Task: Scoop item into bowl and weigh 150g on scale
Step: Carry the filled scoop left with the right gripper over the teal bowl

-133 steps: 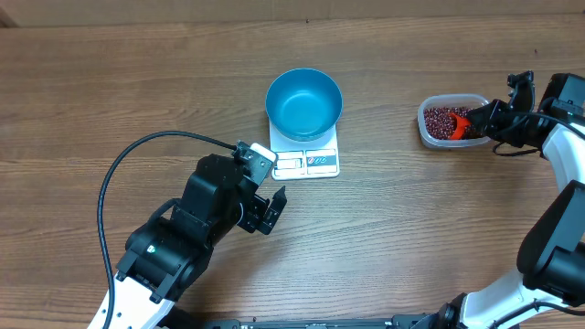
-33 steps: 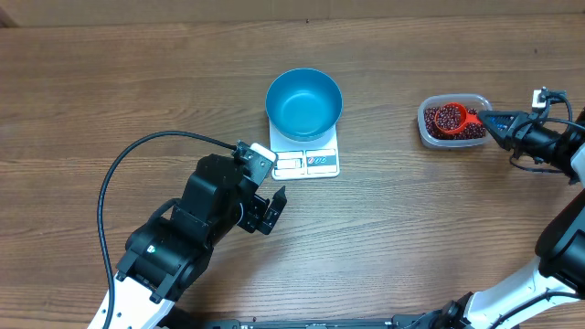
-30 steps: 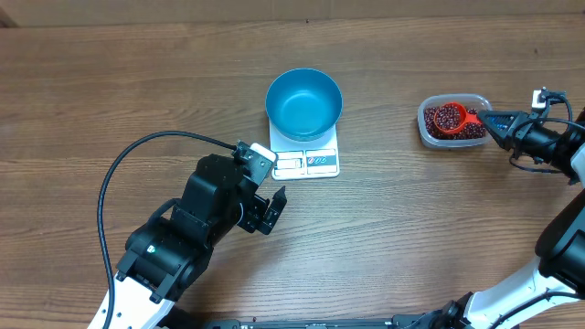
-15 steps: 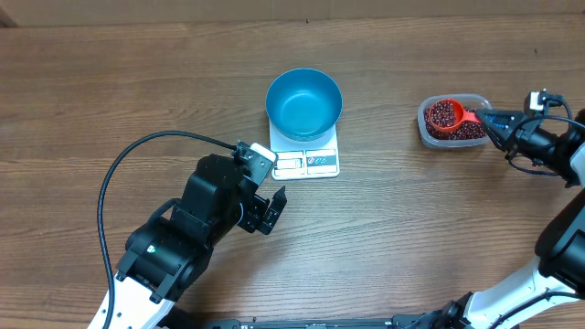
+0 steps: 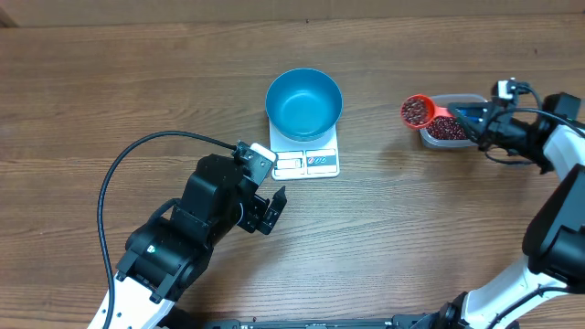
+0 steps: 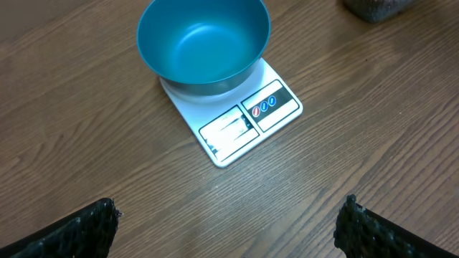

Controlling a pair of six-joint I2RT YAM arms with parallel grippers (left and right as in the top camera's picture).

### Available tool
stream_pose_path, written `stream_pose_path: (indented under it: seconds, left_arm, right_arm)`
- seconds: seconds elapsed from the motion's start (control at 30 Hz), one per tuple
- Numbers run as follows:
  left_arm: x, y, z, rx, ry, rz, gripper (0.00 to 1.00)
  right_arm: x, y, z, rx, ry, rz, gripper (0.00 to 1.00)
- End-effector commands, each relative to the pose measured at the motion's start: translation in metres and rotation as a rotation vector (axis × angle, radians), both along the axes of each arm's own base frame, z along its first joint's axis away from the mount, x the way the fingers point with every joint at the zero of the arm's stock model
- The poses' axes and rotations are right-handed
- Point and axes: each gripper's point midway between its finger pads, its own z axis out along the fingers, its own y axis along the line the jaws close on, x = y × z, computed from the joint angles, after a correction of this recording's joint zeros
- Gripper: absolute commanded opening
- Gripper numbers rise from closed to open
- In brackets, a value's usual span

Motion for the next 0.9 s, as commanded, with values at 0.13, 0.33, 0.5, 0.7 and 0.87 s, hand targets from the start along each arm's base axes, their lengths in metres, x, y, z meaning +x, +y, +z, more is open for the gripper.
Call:
stream_pose_path:
  seconds: [0.13,0.33,0.5,0.7,0.87]
  left_arm:
    - [0.001,0.003,-0.002,0.018,-0.006,-0.004,1.0]
    - [0.001,0.003,-0.002,0.018,-0.007,-0.003,1.0]
    - [0.001,0.003,-0.002,0.018,-0.007,-0.003,1.0]
    - [0.001,0.003,-0.002,0.018,-0.007,-0.003,1.0]
    - [0.001,0.003,-0.002,0.018,-0.007,-0.004,1.0]
  right_arm:
    - [-0.002,0.04,0.003,0.031,-0.019,0.107,0.04]
    - [0.001,0.057,0.004,0.032,-0.008,0.152,0.04]
    - [0.007,0.066,-0.002,-0.001,0.03,0.165,0.04]
    - [0.017,0.087,-0.005,-0.04,0.057,0.19,0.04]
    - [0.031,0.107,-0.002,-0.068,0.06,0.203,0.04]
